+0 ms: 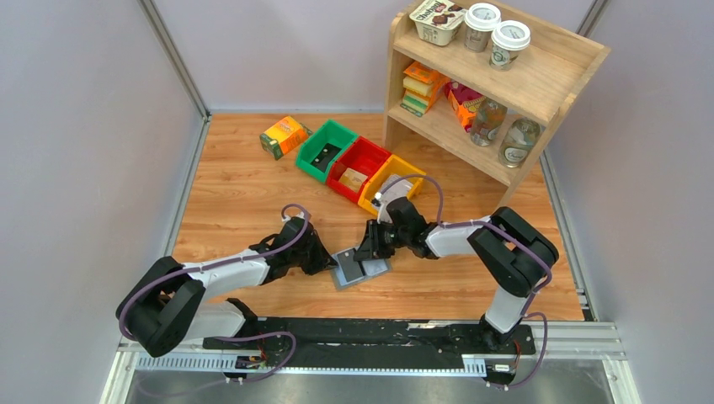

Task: Take the credit cards out of the card holder
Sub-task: Remove the credit card from the card holder.

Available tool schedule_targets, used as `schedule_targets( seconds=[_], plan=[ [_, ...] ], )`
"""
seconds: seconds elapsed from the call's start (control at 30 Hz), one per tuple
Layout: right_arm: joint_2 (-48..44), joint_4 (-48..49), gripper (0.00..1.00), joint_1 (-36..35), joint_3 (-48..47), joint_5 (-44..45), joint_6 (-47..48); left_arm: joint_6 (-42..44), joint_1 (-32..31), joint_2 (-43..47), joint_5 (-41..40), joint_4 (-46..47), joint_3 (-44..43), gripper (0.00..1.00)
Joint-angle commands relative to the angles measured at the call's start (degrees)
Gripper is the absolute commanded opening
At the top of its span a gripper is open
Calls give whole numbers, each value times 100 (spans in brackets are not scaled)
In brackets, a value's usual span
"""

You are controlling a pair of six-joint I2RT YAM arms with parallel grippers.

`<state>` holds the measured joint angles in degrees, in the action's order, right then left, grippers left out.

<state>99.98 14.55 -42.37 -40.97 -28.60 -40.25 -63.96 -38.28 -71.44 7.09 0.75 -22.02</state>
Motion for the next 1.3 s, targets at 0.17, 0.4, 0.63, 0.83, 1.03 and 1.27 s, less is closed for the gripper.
schedule_targets(
  seconds=[0.17, 0.4, 0.63, 0.83, 1.03, 1.27],
  plan=[
    [-321, 901, 25, 36, 212, -576, -185, 103, -30, -63, -173, -286, 5, 2],
    [-480, 954, 18, 45, 274, -585, -220, 130, -30, -54, -217, -365, -30, 2],
    [-471, 998, 0, 53, 291, -603, -238, 191, -30, 69, -322, -506, -48, 2],
    [-348, 971, 0, 53, 291, -541, -220, 323, -30, 445, -375, -655, -136, 2],
    [-260, 919, 0, 53, 248, -497, -167, 376, -30, 991, -288, -437, -153, 4],
    [-137, 848, 0, 53, 195, -471, -141, 534, -30, 623, -120, 63, -303, 7]
  ],
)
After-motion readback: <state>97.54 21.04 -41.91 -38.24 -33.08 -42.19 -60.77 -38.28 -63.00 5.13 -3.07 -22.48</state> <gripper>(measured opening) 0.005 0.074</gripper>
